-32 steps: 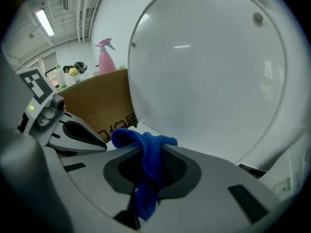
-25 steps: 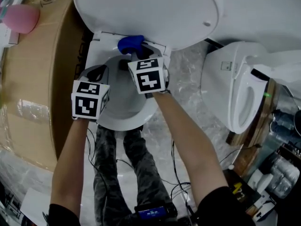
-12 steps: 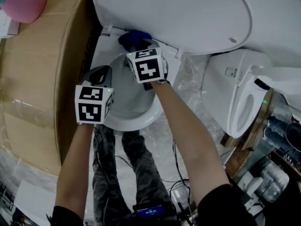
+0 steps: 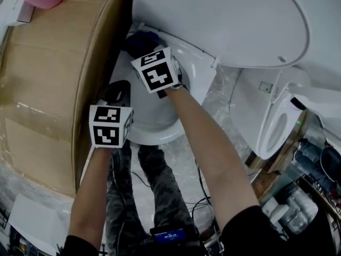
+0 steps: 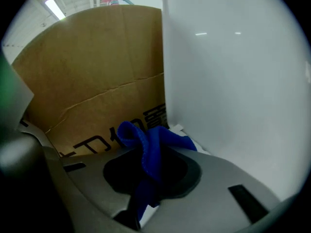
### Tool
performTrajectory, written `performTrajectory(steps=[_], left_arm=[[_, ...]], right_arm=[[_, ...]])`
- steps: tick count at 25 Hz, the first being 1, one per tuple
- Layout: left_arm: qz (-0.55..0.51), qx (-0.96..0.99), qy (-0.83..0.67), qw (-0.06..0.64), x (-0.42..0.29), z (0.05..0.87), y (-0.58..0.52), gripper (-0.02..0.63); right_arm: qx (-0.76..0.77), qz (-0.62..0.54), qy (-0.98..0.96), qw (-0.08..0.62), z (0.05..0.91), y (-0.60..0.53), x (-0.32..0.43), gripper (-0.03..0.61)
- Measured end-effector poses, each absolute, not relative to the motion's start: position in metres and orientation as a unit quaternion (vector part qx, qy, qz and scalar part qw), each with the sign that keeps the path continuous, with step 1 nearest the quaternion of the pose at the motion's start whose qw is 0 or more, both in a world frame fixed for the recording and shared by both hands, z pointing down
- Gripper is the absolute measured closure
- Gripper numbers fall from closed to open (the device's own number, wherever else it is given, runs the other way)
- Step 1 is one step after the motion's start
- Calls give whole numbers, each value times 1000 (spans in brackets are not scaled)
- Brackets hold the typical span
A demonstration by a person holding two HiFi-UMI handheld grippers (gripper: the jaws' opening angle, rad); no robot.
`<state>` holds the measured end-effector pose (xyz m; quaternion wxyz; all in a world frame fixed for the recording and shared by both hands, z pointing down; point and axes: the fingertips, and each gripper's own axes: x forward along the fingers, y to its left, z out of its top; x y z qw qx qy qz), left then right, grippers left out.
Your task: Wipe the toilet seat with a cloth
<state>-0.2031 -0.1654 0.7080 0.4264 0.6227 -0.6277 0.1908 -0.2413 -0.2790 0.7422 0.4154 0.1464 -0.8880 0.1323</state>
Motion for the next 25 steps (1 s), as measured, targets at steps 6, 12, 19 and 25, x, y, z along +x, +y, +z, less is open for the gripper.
performTrajectory(steps=[6,12,19,25], left_arm=[[192,617,-630,431,-204,709,-141,601],[198,612,-630,435,-200,717,-108,601],[204,600,-639,436,-196,718,-63,601],[214,593,-645,432,-176,721,-16,601]], right_arm=[[110,139,-889,422,747,-241,-255,512],[91,164,-881,434,754,-201,-252,512],[62,173,-880,439,755,-149,-242,513],[26,161,-876,455,762,-92,-218,512]])
